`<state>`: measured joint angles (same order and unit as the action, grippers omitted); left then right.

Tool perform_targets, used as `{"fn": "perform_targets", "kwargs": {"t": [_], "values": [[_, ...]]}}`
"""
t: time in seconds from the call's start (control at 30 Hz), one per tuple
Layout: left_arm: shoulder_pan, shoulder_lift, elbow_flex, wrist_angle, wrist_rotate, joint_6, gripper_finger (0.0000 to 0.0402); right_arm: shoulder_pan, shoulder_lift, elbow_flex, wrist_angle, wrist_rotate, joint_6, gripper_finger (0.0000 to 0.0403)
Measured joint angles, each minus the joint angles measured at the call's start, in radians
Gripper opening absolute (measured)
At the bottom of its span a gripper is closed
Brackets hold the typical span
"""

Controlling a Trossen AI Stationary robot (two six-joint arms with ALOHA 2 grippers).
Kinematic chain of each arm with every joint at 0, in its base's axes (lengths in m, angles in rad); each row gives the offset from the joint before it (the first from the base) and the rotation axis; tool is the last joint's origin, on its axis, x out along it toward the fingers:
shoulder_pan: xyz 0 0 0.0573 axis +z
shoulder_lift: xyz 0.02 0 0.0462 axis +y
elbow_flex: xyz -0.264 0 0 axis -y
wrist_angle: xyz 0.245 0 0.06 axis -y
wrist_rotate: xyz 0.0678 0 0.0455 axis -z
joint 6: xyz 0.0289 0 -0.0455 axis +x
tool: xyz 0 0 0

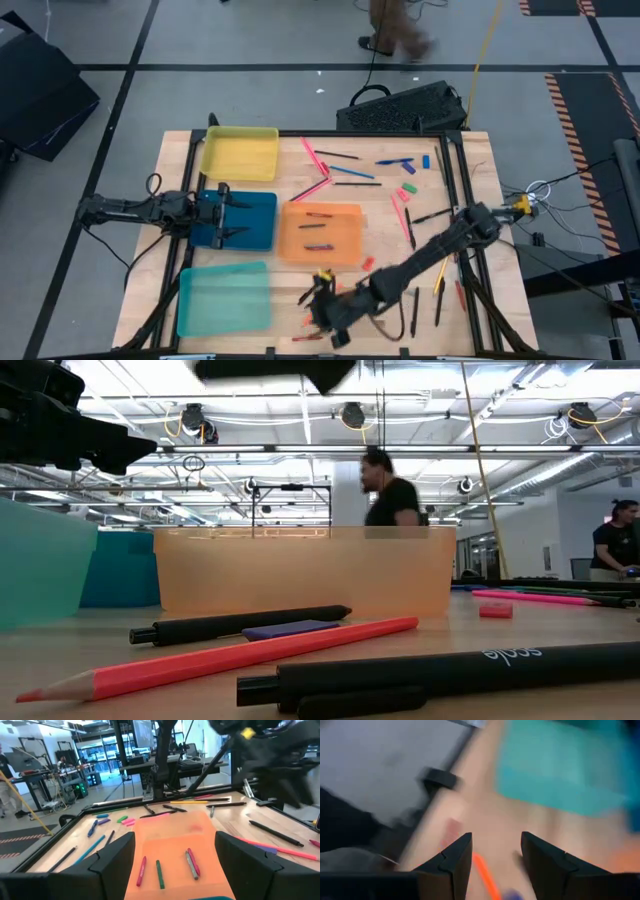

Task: Sort crayons/erasers/pens/pencils in bins
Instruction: Put the red crayon into the orange bin

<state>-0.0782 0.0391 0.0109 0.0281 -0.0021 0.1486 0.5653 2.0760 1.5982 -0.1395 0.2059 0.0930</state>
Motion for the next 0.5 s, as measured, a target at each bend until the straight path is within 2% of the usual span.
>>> {"fn": "perform_targets", "kwargs": {"t": [0.13,0.23,0.5], "values": [[0.000,0.000,0.000,0.000,0.000,0.000,0.0274,0.031,0.127,0.156,-0.069,-0.038,-0.001,0.0164],[0.000,0.000,0.000,0.001,0.000,0.000,0.0274,0.038,0.206,0.224,-0.080,-0.057,0.001,0.0164],[0.000,0.000,0.000,-0.001,0.000,0.000,0.0274,0.032,0.296,0.248,-0.122,-0.080,0.013,0.0164]]}}
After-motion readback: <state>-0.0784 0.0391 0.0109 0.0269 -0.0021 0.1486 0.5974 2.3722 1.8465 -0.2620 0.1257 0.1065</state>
